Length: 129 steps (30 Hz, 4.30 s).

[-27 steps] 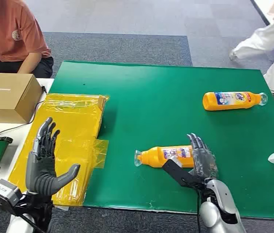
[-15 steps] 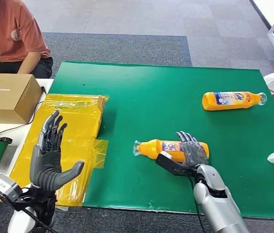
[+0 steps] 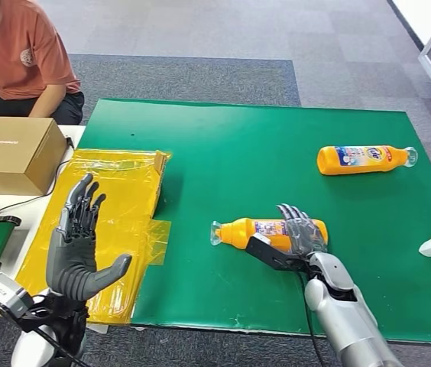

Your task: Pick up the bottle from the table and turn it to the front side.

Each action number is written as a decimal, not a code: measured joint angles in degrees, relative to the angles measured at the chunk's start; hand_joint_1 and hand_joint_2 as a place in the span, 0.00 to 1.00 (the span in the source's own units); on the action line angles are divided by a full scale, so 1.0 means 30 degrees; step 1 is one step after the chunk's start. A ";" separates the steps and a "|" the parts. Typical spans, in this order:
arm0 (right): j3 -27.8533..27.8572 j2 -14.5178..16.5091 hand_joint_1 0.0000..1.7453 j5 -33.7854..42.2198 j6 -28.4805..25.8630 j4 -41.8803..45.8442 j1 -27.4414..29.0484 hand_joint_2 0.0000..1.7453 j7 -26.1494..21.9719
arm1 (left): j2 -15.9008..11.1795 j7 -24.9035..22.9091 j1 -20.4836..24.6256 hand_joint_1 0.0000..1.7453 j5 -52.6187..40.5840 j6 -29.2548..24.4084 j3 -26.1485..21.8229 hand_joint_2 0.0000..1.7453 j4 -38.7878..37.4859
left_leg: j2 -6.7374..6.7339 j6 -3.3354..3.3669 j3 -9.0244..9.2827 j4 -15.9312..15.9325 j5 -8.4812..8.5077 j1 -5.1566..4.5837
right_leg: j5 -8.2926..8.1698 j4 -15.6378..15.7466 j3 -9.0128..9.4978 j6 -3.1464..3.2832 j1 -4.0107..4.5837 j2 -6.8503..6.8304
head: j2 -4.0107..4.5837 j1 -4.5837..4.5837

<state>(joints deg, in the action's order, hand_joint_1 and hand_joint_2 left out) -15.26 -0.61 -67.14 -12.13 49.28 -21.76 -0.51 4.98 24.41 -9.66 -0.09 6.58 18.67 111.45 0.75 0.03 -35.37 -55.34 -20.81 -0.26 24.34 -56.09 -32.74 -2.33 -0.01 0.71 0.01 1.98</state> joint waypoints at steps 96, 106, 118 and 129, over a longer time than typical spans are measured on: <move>-0.4051 0.1521 1.00 1.4398 0.2567 0.7011 0.1736 1.00 -0.6741 | -0.4730 -0.7364 1.1735 0.00 0.2898 0.5078 0.8074 1.00 -0.7014 | -0.0002 -0.0020 -0.0169 0.0000 0.0016 -0.0003 | 0.0007 -0.0031 -0.0049 0.0004 0.0000 0.0008 | 0.0004 0.0000; -0.3603 0.1515 1.00 1.3605 0.1956 0.7209 0.1586 1.00 -0.6630 | -0.5985 -0.9006 1.3029 0.00 0.2459 0.5734 0.8606 1.00 -0.7488 | -0.0004 -0.0025 -0.0176 -0.0001 0.0020 0.0002 | 0.0007 -0.0033 -0.0060 0.0006 0.0001 0.0011 | 0.0002 0.0000; -0.3656 0.1517 1.00 1.2777 0.1577 0.6821 0.1239 1.00 -0.6400 | -0.6477 -0.9541 1.4372 0.00 0.2885 0.6102 0.9617 1.00 -0.7774 | -0.0003 -0.0027 -0.0180 -0.0001 0.0021 0.0003 | 0.0006 -0.0035 -0.0059 0.0006 0.0001 0.0010 | 0.0000 0.0002; -0.3852 0.1925 1.00 1.2291 0.1087 0.4311 0.0427 1.00 -0.6513 | -0.5974 -0.9663 1.5243 0.00 0.3525 0.6023 1.0481 1.00 -0.7774 | -0.0003 -0.0027 -0.0181 -0.0001 0.0023 0.0003 | 0.0005 -0.0035 -0.0059 0.0006 0.0001 0.0009 | 0.0004 0.0002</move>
<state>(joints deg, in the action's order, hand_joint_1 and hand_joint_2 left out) -26.81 5.16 -30.27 -8.87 62.21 -20.48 -20.05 -12.94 -4.57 36.07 10.49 24.65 50.11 88.13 0.74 -0.05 -35.91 -55.35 -20.74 -0.25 24.36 -56.20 -32.91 -2.31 -0.01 0.74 0.02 1.99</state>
